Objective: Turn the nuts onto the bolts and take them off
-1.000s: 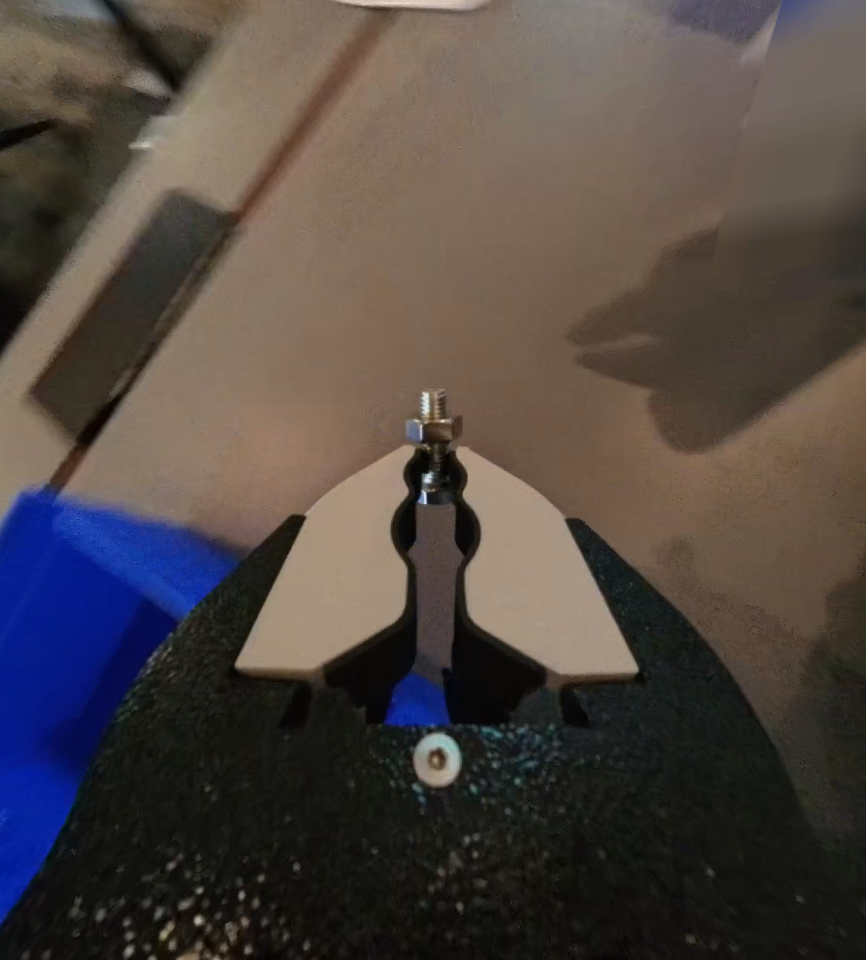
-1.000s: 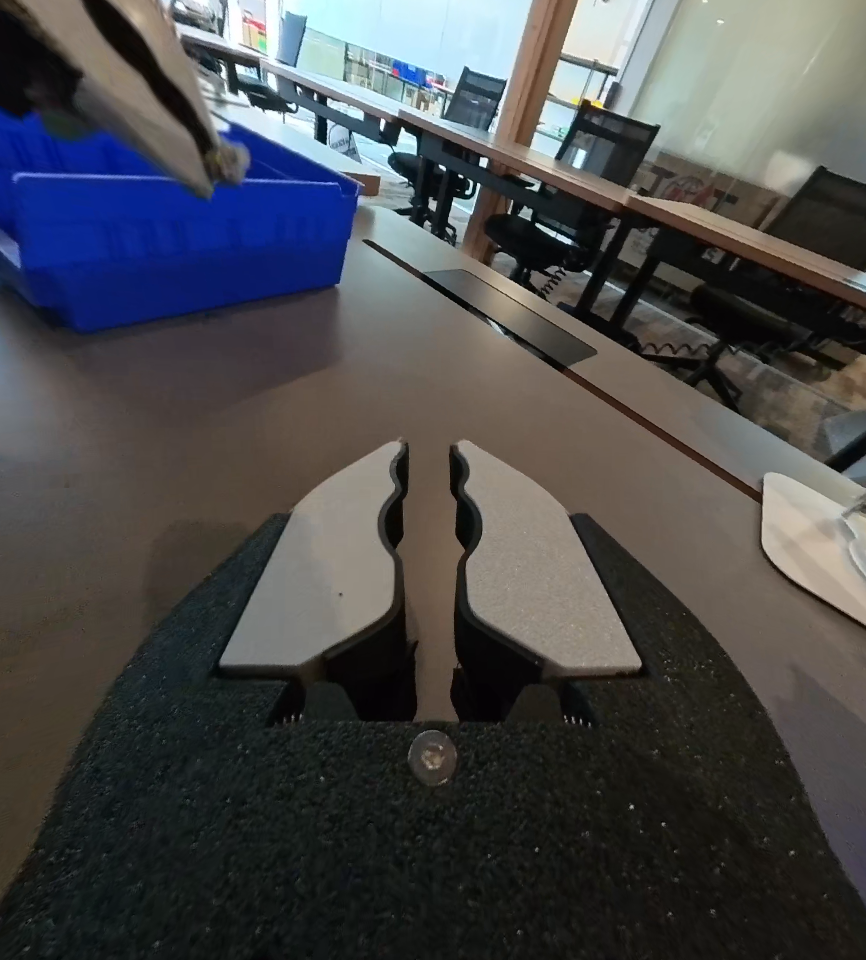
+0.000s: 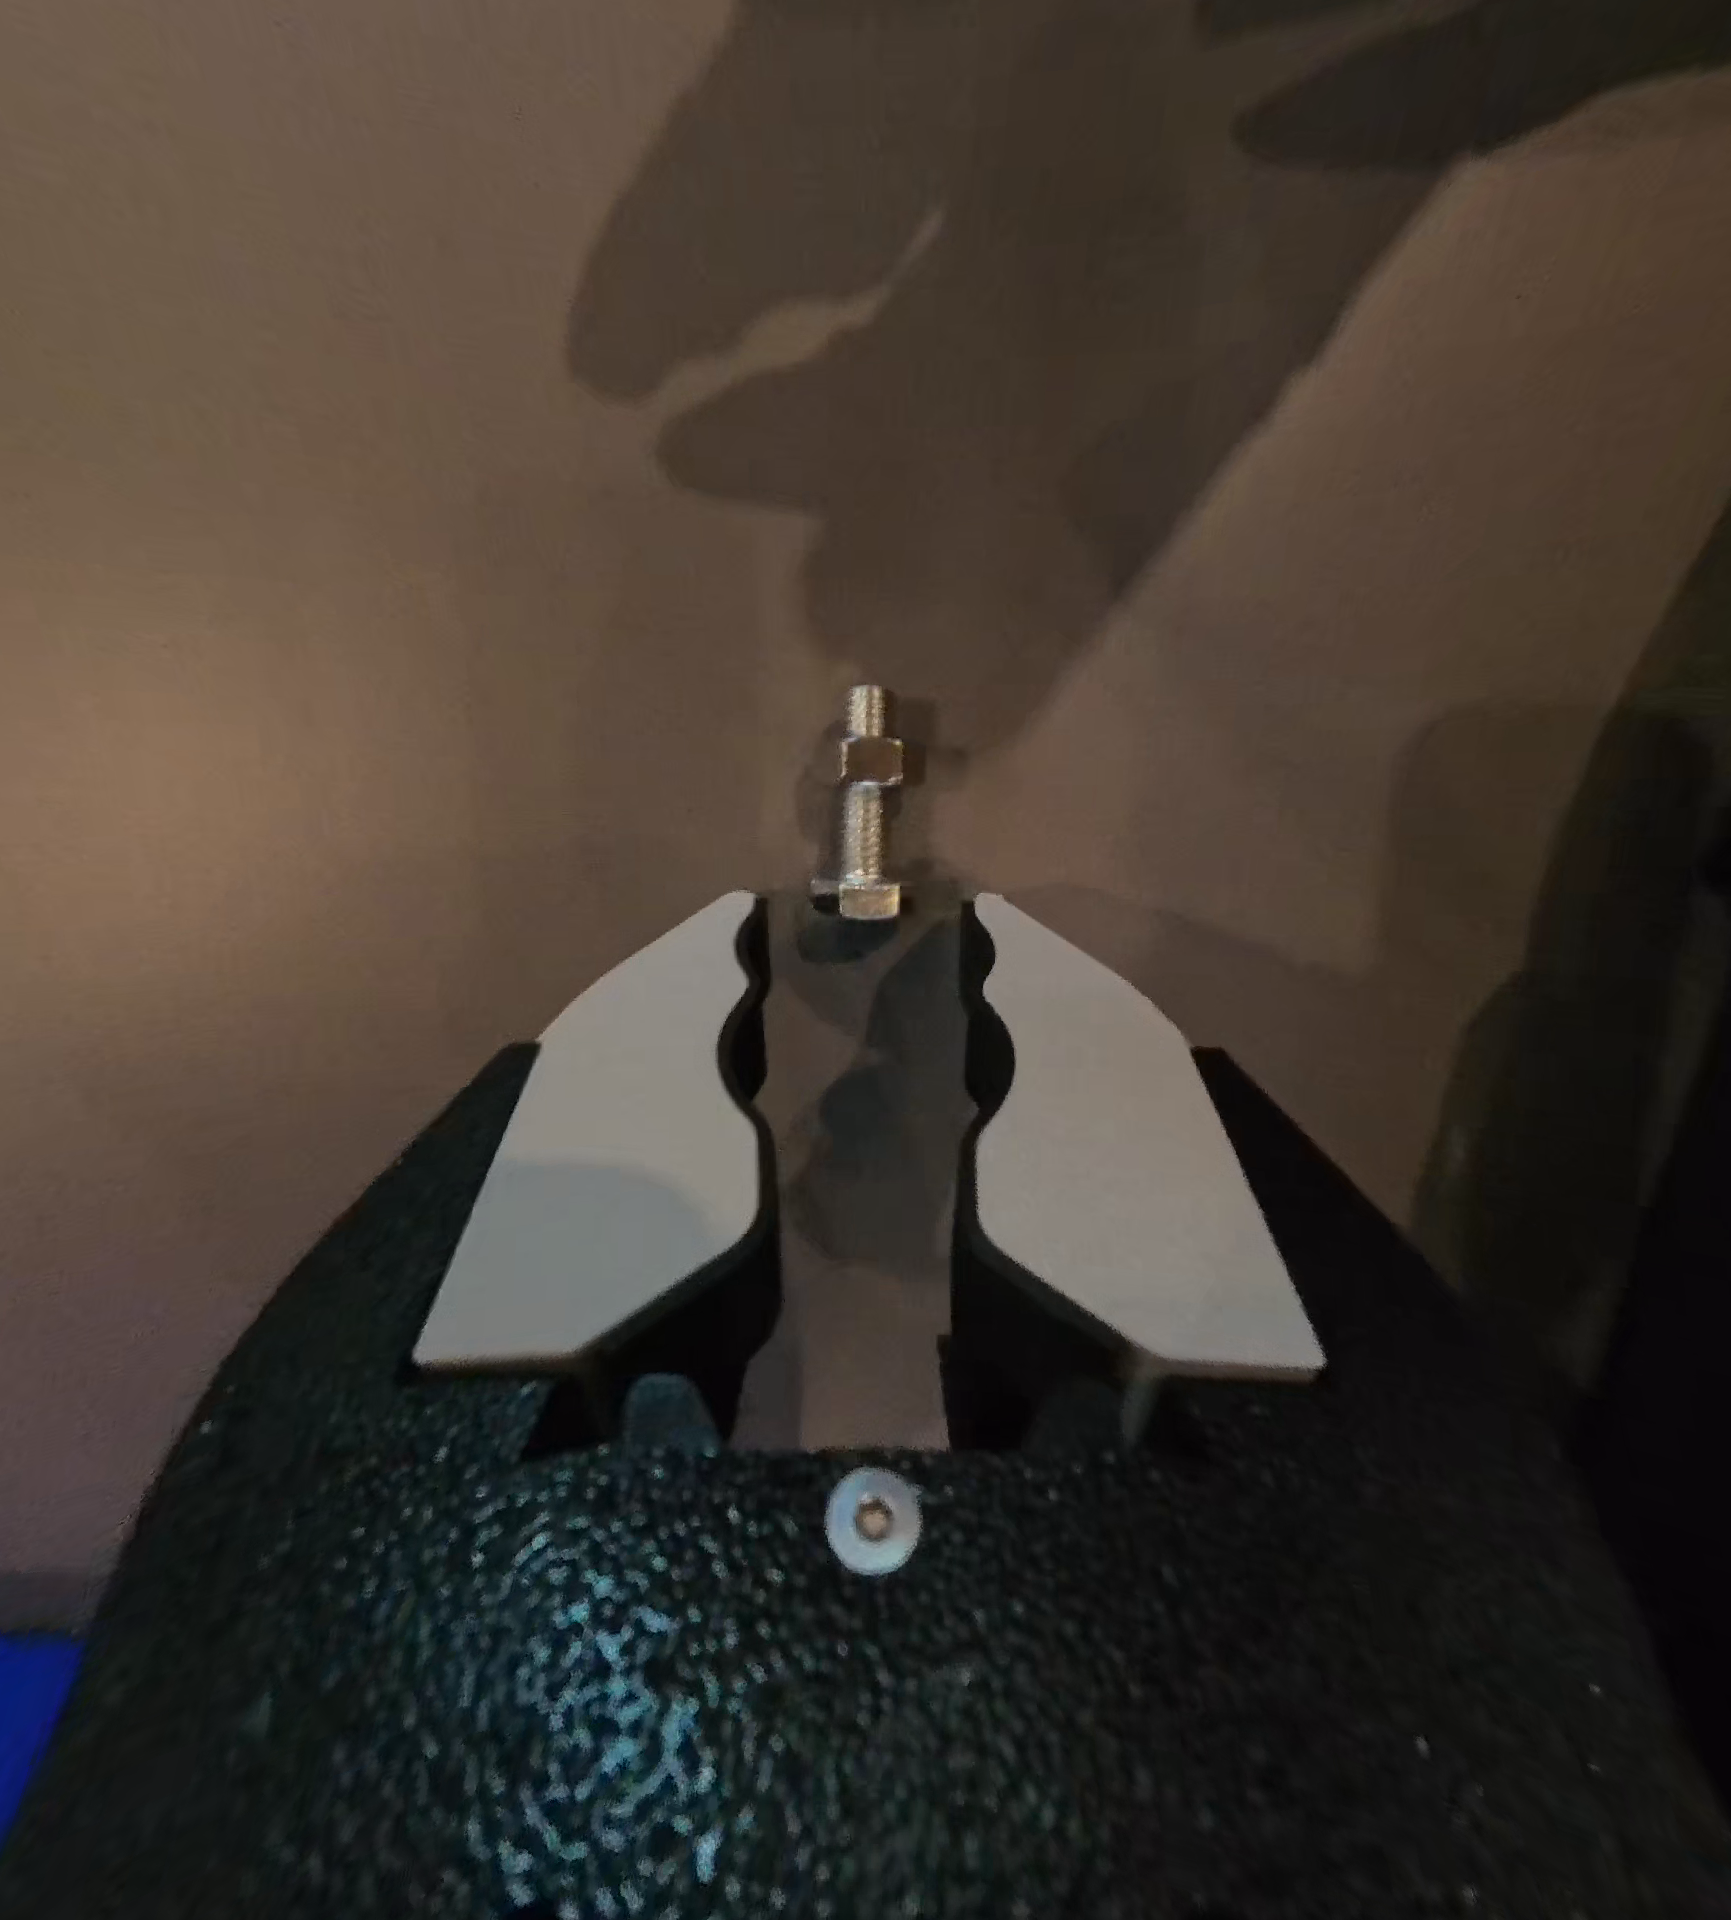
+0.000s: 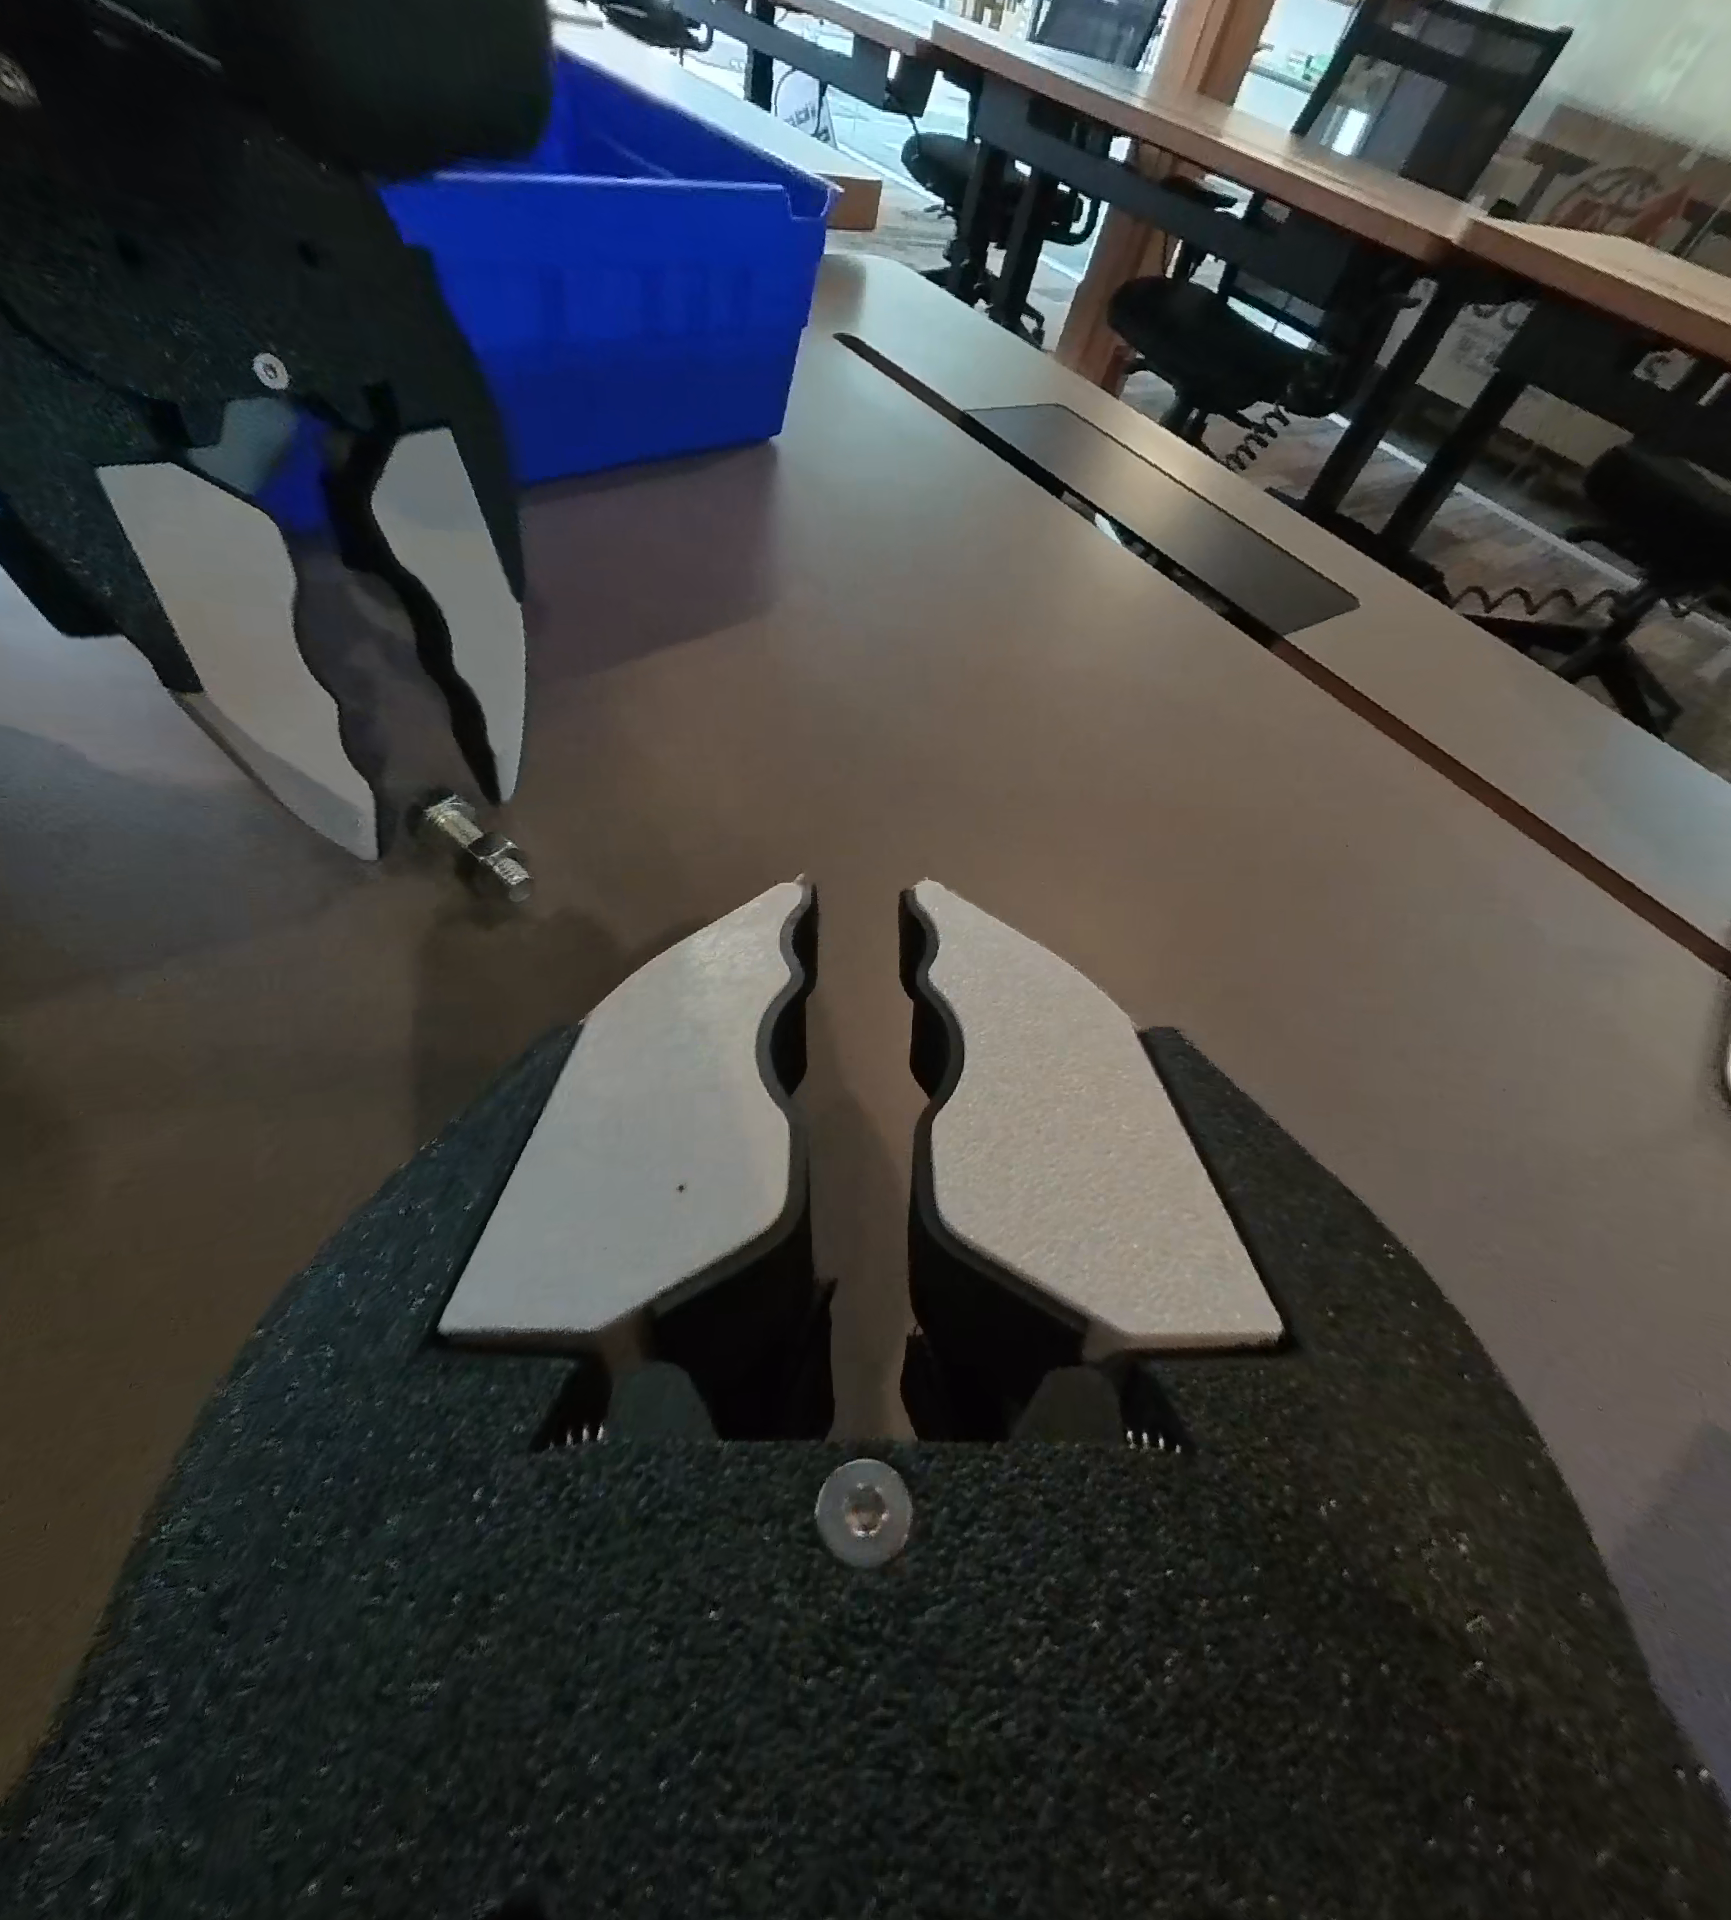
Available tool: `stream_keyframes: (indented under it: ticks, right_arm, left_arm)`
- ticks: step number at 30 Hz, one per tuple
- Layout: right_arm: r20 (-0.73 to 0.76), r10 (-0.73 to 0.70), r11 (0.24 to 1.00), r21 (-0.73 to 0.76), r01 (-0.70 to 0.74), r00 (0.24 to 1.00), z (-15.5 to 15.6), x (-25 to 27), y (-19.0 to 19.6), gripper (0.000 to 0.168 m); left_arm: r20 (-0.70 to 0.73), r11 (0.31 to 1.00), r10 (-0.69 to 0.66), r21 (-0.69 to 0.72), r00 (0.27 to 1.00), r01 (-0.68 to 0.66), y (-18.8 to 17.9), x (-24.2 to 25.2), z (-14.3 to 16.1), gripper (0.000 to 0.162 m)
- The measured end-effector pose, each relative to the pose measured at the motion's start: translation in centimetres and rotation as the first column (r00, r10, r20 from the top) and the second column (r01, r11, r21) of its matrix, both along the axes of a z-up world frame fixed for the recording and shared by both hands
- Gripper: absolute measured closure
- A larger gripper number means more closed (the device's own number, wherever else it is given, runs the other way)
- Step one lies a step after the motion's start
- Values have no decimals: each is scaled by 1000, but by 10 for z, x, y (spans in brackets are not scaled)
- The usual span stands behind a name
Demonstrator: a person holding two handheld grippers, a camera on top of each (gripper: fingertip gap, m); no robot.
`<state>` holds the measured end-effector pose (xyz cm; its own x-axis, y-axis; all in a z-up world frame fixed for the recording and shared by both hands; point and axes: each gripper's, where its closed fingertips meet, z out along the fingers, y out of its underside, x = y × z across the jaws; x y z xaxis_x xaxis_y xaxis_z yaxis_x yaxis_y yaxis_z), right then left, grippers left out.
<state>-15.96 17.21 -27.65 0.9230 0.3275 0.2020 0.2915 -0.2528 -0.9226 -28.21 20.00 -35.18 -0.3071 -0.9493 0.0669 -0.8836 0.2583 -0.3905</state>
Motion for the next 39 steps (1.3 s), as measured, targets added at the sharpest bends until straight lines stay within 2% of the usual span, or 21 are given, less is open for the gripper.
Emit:
stream_keyframes:
  ticks: [1, 5, 10, 13, 16, 20, 26, 33, 35, 36, 37, 39]
  right_arm:
    - [0, 6, 1000, -4, -6, 1000, -1, -1, 0, 154]
    - [-23, 56, 998, -8, -56, 998, -2, -10, 0, 153]
    - [-151, 204, 977, -27, -210, 967, -3, -34, -6, 144]
    - [-203, 297, 948, -57, -314, 933, -8, -50, -12, 138]
    - [-203, 333, 927, -110, -359, 921, -20, -57, -14, 134]
    - [-190, 323, 913, -194, -358, 927, -38, -58, -12, 125]
    - [-210, 357, 872, -275, -405, 910, -52, -67, -17, 124]
    - [-196, 393, 832, -340, -439, 898, -62, -73, -24, 124]
    - [-199, 427, 830, -301, -469, 882, -55, -76, -27, 129]
    - [-233, 474, 808, -269, -525, 849, -48, -82, -33, 142]
    - [-265, 487, 804, -236, -546, 832, -41, -85, -35, 142]
    - [-265, 439, 836, -230, -498, 859, -39, -78, -28, 133]
  left_arm:
    - [8, 1000, 3, -7, 1000, -3, 0, 1, 0, 130]
    - [4, 1000, -8, -12, 1000, 8, -3, 1, -1, 138]
    - [27, 999, -40, 3, 999, 40, -2, 4, -1, 143]
    - [172, 993, -106, 61, 979, 96, -5, 21, 7, 144]
    - [353, 983, -179, 107, 918, 150, -12, 41, 16, 144]
    - [458, 959, -273, 194, 846, 205, -19, 49, 12, 144]
    - [529, 945, -328, 179, 782, 275, -36, 52, 7, 144]
    - [545, 942, -335, 188, 769, 278, -39, 54, 6, 144]
    - [543, 943, -334, 184, 771, 279, -40, 54, 6, 144]
    - [542, 944, -329, 182, 773, 273, -39, 54, 6, 144]
    - [541, 945, -328, 180, 774, 274, -39, 54, 6, 144]
    - [541, 945, -328, 179, 775, 275, -39, 54, 6, 144]
